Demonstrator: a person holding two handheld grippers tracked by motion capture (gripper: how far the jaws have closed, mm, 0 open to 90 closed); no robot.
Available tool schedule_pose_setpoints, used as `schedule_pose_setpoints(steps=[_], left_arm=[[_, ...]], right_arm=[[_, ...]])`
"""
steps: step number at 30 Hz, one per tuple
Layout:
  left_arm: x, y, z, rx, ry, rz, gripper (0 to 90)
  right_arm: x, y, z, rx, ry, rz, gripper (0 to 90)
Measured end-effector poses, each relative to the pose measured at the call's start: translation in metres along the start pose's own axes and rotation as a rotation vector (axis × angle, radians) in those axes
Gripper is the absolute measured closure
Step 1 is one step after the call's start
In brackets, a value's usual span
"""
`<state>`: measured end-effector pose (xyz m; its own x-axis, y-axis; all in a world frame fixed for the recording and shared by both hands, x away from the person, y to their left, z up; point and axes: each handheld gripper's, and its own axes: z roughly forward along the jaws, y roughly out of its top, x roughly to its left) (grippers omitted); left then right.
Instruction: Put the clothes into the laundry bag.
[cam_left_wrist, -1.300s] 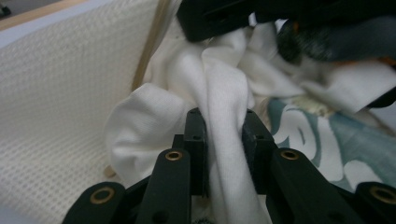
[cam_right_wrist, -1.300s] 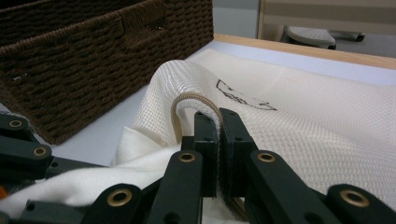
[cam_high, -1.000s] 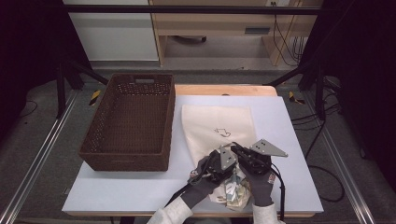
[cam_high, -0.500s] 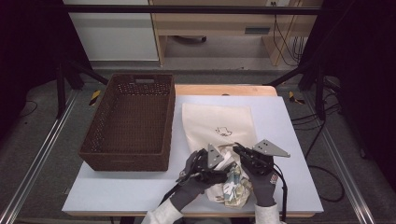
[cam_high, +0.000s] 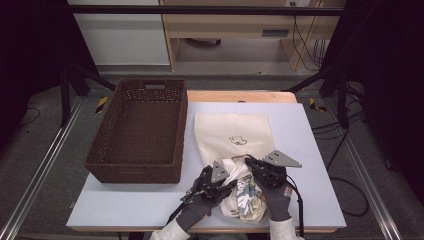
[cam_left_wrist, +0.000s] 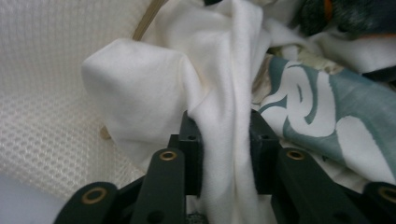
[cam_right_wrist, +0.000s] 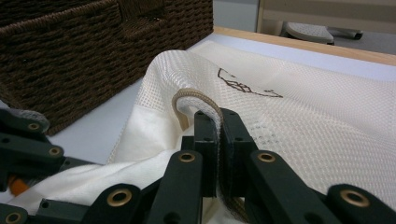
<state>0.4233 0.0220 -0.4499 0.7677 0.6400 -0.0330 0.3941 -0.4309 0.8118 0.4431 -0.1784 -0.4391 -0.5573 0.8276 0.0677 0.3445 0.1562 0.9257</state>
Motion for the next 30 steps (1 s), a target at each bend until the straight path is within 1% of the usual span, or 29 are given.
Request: schedule_pose_setpoints(steps=[3, 6, 9, 12, 13, 14, 15, 16, 17, 18, 19, 20, 21, 22, 23, 24, 25, 27, 29, 30], left_arm=[[-0.006, 0.008, -0.001, -0.006, -0.005, 0.027, 74.8], [-0.010, 0.014, 0.000, -0.018, -0.012, 0.034, 75.2], [-0.012, 0.020, 0.001, -0.027, -0.017, 0.039, 75.1], [-0.014, 0.028, 0.004, -0.029, -0.007, 0.056, 73.7], [-0.015, 0.030, 0.006, -0.025, 0.001, 0.063, 72.8], [-0.015, 0.031, 0.010, -0.026, 0.023, 0.079, 71.9], [-0.016, 0.030, 0.015, -0.019, 0.065, 0.095, 70.5], [-0.015, 0.028, 0.023, 0.005, 0.105, 0.102, 67.5], [-0.012, 0.025, 0.033, 0.037, 0.144, 0.101, 64.5], [-0.009, 0.021, 0.040, 0.050, 0.149, 0.091, 62.7], [-0.005, 0.019, 0.042, 0.040, 0.124, 0.059, 62.1], [-0.003, 0.018, 0.041, 0.036, 0.115, 0.038, 61.4], [-0.003, 0.018, 0.039, 0.038, 0.115, 0.049, 60.9], [-0.003, 0.018, 0.038, 0.034, 0.118, 0.061, 60.4], [-0.003, 0.018, 0.036, 0.028, 0.112, 0.058, 59.7], [-0.001, 0.018, 0.033, 0.022, 0.103, 0.046, 57.6], [-0.001, 0.018, 0.031, 0.018, 0.098, 0.034, 54.5], [0.003, 0.019, 0.022, 0.012, 0.097, 0.029, 45.7], [0.008, 0.019, 0.008, -0.002, 0.080, 0.030, 37.2], [0.012, 0.019, 0.001, -0.012, 0.082, 0.028, 35.2]], right_arm=[[-0.002, 0.001, -0.002, -0.017, 0.014, 0.019, 86.9], [-0.002, 0.001, -0.003, -0.029, 0.022, 0.037, 87.0], [-0.001, 0.003, -0.005, -0.047, 0.029, 0.030, 87.0], [0.001, 0.004, -0.007, -0.062, 0.030, 0.029, 87.0], [0.001, 0.004, -0.008, -0.066, 0.026, 0.026, 87.0], [0.001, 0.005, -0.009, -0.069, 0.028, 0.030, 87.0], [0.000, 0.005, -0.009, -0.069, 0.027, 0.030, 87.0], [0.000, 0.005, -0.010, -0.071, 0.030, 0.029, 87.0], [0.000, 0.005, -0.010, -0.071, 0.036, 0.032, 87.0], [0.001, 0.006, -0.011, -0.072, 0.041, 0.026, 87.0], [0.003, 0.007, -0.011, -0.069, 0.038, 0.020, 87.0], [0.004, 0.008, -0.012, -0.066, 0.032, 0.008, 87.0], [0.005, 0.008, -0.011, -0.063, 0.027, 0.001, 87.0], [0.004, 0.008, -0.011, -0.061, 0.030, 0.007, 87.0], [0.003, 0.007, -0.010, -0.060, 0.029, 0.012, 86.9], [0.002, 0.006, -0.010, -0.054, 0.024, 0.012, 86.9], [0.001, 0.005, -0.010, -0.052, 0.018, 0.010, 86.9], [-0.001, 0.005, -0.011, -0.051, 0.011, 0.008, 86.8], [-0.003, 0.005, -0.013, -0.051, 0.012, 0.017, 86.7], [-0.004, 0.004, -0.013, -0.053, 0.009, 0.015, 86.7]])
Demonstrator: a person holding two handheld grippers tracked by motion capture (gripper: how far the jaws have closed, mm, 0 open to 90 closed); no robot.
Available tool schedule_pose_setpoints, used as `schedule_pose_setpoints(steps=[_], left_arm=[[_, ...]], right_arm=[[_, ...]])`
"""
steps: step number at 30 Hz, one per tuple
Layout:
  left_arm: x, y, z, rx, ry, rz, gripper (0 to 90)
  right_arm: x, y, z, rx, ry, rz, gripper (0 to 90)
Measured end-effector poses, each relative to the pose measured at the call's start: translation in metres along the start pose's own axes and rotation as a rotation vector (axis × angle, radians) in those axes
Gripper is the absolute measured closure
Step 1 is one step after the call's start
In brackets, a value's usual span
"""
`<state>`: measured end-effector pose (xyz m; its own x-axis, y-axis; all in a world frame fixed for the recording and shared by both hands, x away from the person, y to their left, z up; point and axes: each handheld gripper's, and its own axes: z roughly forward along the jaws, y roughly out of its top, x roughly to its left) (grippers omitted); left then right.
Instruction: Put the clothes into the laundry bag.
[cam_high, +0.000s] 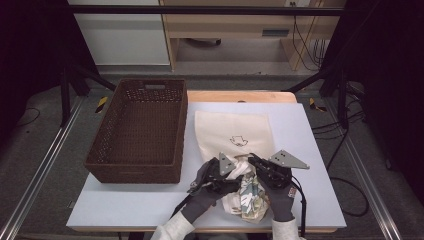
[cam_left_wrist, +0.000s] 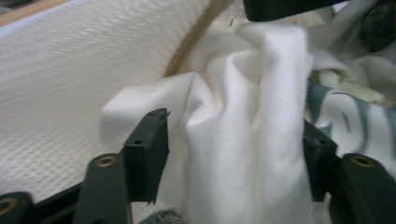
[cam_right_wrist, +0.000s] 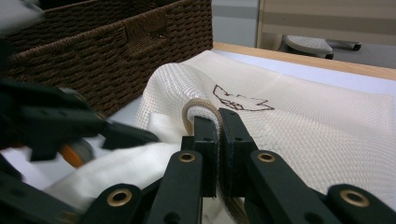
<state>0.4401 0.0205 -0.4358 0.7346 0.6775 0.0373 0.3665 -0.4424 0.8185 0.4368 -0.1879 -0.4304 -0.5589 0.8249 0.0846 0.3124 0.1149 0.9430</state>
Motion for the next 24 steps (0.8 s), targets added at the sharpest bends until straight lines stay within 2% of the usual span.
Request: schedule_pose_setpoints(steps=[3, 5, 7, 11, 13, 14, 17, 18, 20, 24], left_arm=[[0.014, -0.002, -0.015, 0.003, 0.022, -0.013, 29.7], [0.023, -0.005, -0.017, 0.016, 0.034, -0.021, 27.2], [0.031, -0.008, -0.010, 0.041, 0.011, -0.056, 24.6], [0.037, -0.012, 0.016, 0.092, -0.056, -0.097, 22.6], [0.039, -0.013, 0.023, 0.081, -0.109, -0.122, 29.7], [0.037, -0.013, 0.023, 0.069, -0.129, -0.124, 42.3], [0.025, -0.009, 0.019, 0.047, -0.134, -0.038, 70.4], [0.020, -0.008, 0.018, 0.040, -0.133, -0.015, 75.5], [0.012, -0.004, 0.014, 0.019, -0.140, 0.031, 78.7], [-0.002, 0.005, 0.008, -0.005, -0.125, 0.093, 79.2]], right_arm=[[-0.001, 0.000, 0.000, 0.001, -0.002, -0.004, 86.6], [0.001, 0.000, 0.000, 0.006, -0.003, -0.006, 86.5], [0.002, 0.001, 0.001, 0.010, -0.003, -0.012, 86.5], [0.002, 0.000, 0.003, 0.016, -0.001, -0.009, 86.5], [0.001, 0.000, 0.003, 0.017, -0.002, -0.009, 86.6], [0.001, 0.000, 0.003, 0.018, -0.002, -0.007, 86.6], [0.000, -0.001, 0.005, 0.018, 0.006, -0.001, 86.6], [0.000, -0.001, 0.006, 0.019, 0.007, 0.001, 86.7], [0.001, -0.002, 0.007, 0.024, 0.009, 0.001, 86.8], [-0.001, -0.001, 0.005, 0.014, 0.015, 0.010, 87.0]])
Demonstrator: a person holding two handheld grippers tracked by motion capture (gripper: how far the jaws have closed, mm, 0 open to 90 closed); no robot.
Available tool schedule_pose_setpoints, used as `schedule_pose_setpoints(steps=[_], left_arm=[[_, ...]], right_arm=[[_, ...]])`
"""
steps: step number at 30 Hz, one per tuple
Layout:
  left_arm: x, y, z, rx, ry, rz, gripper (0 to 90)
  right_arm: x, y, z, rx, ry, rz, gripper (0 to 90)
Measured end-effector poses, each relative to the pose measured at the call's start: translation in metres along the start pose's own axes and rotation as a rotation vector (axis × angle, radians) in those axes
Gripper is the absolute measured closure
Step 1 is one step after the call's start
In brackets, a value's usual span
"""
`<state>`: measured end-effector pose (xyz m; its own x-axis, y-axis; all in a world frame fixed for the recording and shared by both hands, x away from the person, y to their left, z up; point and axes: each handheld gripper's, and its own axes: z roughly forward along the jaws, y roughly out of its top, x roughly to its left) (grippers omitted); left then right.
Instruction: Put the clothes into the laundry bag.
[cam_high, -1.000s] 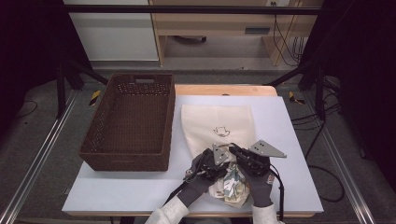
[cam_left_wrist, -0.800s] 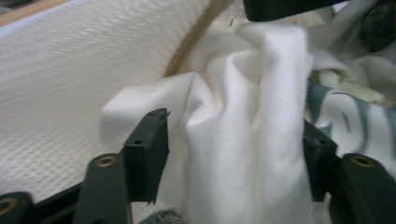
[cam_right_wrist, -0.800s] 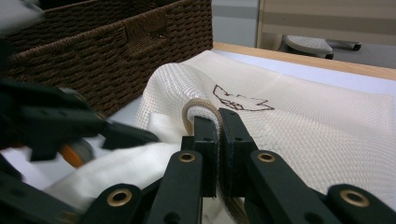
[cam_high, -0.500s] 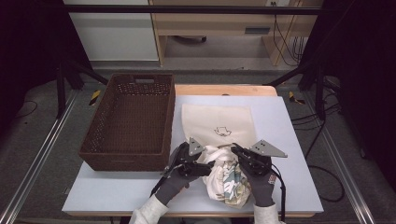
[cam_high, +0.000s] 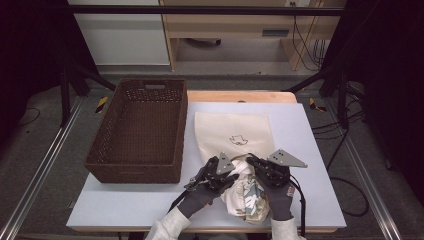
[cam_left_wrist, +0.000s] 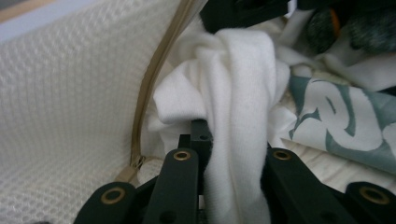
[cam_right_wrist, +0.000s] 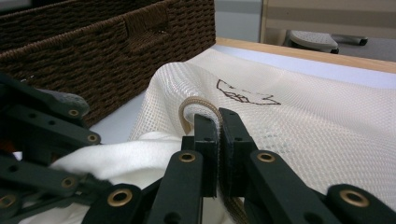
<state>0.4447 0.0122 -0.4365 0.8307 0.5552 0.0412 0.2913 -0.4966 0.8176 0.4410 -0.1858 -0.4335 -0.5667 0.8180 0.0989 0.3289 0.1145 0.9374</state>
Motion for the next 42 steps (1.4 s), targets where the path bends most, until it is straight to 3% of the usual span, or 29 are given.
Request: schedule_pose_setpoints(steps=[5, 8, 10, 14, 17, 22, 25, 28, 33, 37, 40, 42], left_arm=[[-0.005, 0.012, 0.012, 0.010, 0.020, 0.005, 77.6], [-0.003, 0.014, 0.037, 0.076, 0.082, 0.022, 70.0], [0.005, 0.015, 0.049, 0.092, 0.094, -0.015, 65.5], [0.009, 0.014, 0.049, 0.082, 0.111, -0.017, 58.2], [0.011, 0.012, 0.039, 0.058, 0.114, -0.041, 50.7], [0.017, 0.009, -0.003, 0.041, 0.109, -0.024, 35.5], [0.019, 0.003, -0.030, 0.025, 0.118, -0.017, 33.3], [0.021, -0.009, -0.047, 0.018, 0.123, -0.028, 33.1], [0.025, -0.030, -0.060, 0.003, 0.133, -0.069, 35.9], [0.025, -0.043, -0.065, 0.021, 0.131, -0.089, 37.9], [0.023, -0.049, -0.065, 0.027, 0.120, -0.108, 41.9], [0.020, -0.049, -0.059, 0.024, 0.119, -0.099, 45.9]], right_arm=[[-0.003, -0.001, -0.004, -0.027, 0.011, 0.013, 87.1], [-0.003, -0.001, -0.004, -0.034, 0.017, 0.019, 87.1], [-0.003, 0.000, -0.004, -0.031, 0.017, 0.016, 87.0], [-0.005, 0.000, -0.006, -0.034, 0.006, 0.023, 86.9], [-0.005, 0.000, -0.006, -0.031, 0.002, 0.016, 86.8], [-0.005, 0.000, -0.008, -0.037, -0.010, 0.008, 86.4], [-0.005, 0.000, -0.009, -0.036, -0.011, 0.006, 86.4], [-0.005, 0.000, -0.008, -0.031, -0.018, 0.002, 86.4], [-0.004, 0.000, -0.008, -0.024, -0.016, 0.000, 86.4], [-0.004, 0.000, -0.008, -0.019, -0.017, -0.001, 86.4], [-0.004, 0.000, -0.007, -0.016, -0.018, -0.002, 86.4], [-0.003, -0.001, -0.007, -0.016, -0.016, -0.004, 86.4]])
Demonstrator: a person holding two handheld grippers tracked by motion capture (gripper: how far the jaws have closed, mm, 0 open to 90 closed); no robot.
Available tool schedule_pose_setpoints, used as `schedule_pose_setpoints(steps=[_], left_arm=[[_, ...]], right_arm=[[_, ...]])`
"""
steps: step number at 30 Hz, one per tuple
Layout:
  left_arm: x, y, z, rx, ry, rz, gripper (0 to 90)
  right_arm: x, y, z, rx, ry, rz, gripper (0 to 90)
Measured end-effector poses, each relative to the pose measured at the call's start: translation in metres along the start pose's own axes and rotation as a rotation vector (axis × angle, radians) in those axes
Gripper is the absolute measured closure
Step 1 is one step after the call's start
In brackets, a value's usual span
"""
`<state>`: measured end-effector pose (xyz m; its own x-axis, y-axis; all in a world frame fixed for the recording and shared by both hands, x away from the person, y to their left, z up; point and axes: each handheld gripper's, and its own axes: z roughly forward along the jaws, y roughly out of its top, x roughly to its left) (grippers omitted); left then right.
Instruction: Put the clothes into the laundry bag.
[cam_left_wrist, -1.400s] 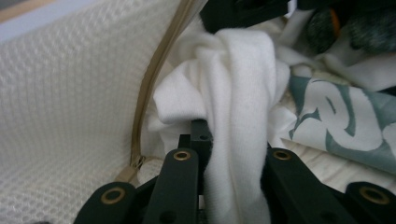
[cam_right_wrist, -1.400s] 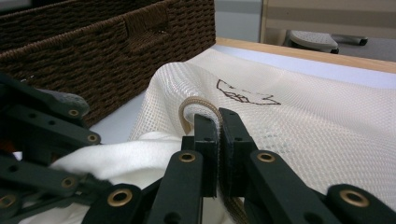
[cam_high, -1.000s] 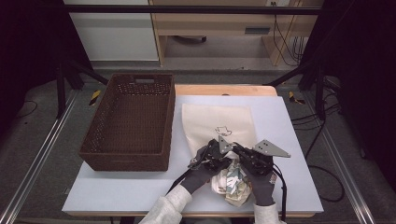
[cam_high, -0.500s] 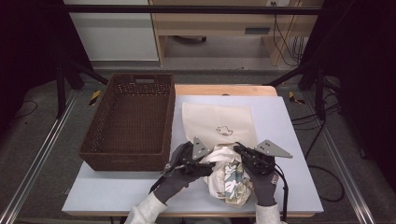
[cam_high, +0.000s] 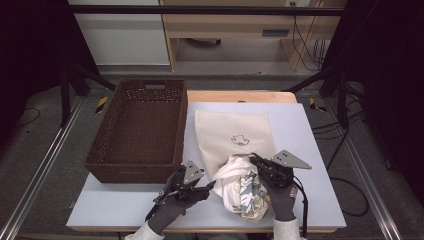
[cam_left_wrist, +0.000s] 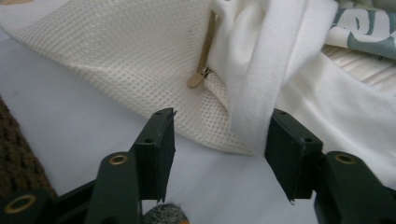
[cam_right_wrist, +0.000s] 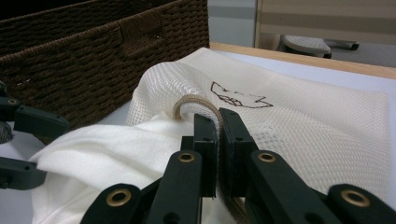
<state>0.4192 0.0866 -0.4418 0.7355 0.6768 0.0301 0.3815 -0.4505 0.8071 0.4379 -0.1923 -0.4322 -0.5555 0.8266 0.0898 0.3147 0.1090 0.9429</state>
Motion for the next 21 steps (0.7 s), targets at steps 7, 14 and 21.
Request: schedule_pose_setpoints(steps=[7, 14, 21], left_arm=[[-0.021, 0.008, 0.053, 0.001, -0.057, -0.033, 63.8], [-0.036, 0.021, 0.044, -0.075, -0.113, 0.020, 83.9], [-0.055, 0.045, 0.062, -0.046, -0.094, 0.081, 83.1]], right_arm=[[0.001, -0.001, 0.003, 0.011, 0.000, -0.004, 86.5], [0.001, -0.003, 0.006, 0.007, 0.007, 0.006, 87.0], [0.001, -0.001, 0.001, -0.051, 0.038, 0.012, 87.3]])
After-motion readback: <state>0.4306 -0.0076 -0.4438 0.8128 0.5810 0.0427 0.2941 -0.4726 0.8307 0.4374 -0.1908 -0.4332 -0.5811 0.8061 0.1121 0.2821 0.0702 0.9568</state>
